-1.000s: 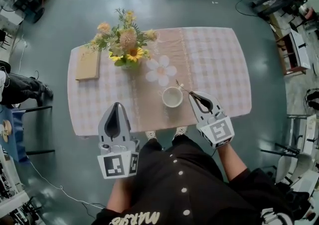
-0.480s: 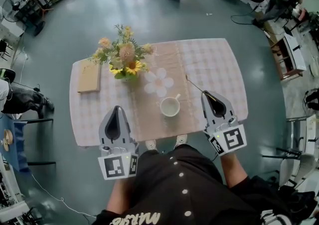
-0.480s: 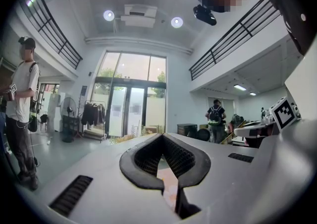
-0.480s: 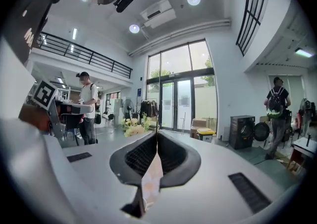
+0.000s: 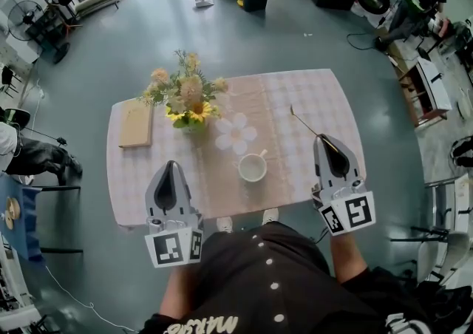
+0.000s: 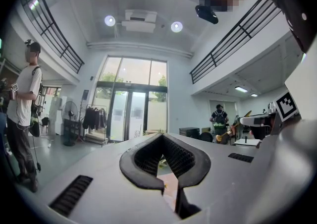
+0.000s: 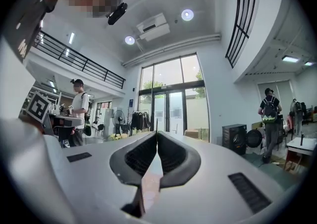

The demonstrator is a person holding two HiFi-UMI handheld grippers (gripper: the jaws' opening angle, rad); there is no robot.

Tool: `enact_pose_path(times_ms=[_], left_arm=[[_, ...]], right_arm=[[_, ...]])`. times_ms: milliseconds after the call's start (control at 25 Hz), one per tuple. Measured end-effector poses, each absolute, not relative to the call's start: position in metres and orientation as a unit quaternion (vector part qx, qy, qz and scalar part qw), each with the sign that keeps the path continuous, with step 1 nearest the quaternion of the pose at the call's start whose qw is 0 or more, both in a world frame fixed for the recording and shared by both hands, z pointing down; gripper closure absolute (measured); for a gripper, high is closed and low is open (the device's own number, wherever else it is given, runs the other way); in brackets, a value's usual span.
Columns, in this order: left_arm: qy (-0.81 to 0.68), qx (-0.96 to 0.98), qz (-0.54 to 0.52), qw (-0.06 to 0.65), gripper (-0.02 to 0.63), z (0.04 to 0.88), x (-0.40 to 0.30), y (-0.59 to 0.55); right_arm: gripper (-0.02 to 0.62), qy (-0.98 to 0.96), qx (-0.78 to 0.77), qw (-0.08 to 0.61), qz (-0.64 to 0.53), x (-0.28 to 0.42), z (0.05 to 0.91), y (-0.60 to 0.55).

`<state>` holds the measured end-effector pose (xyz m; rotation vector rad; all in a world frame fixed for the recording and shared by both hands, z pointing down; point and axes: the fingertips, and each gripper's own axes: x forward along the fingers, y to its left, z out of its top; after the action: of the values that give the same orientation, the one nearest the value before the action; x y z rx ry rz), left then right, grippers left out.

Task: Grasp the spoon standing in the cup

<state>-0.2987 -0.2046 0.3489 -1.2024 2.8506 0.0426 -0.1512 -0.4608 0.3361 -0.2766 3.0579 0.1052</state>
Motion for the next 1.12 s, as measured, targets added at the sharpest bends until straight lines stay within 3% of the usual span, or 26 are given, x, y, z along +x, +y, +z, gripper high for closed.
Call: enact_pose_path(times_ms=[1120], left_arm=[[0.930,-0.365,0.002,0.029,0.589,0.348,-0.307,-0.185]], right_arm=[[0.588,0.989,-0.131,0.050,0.055,-0.125,0.330,-0.482]])
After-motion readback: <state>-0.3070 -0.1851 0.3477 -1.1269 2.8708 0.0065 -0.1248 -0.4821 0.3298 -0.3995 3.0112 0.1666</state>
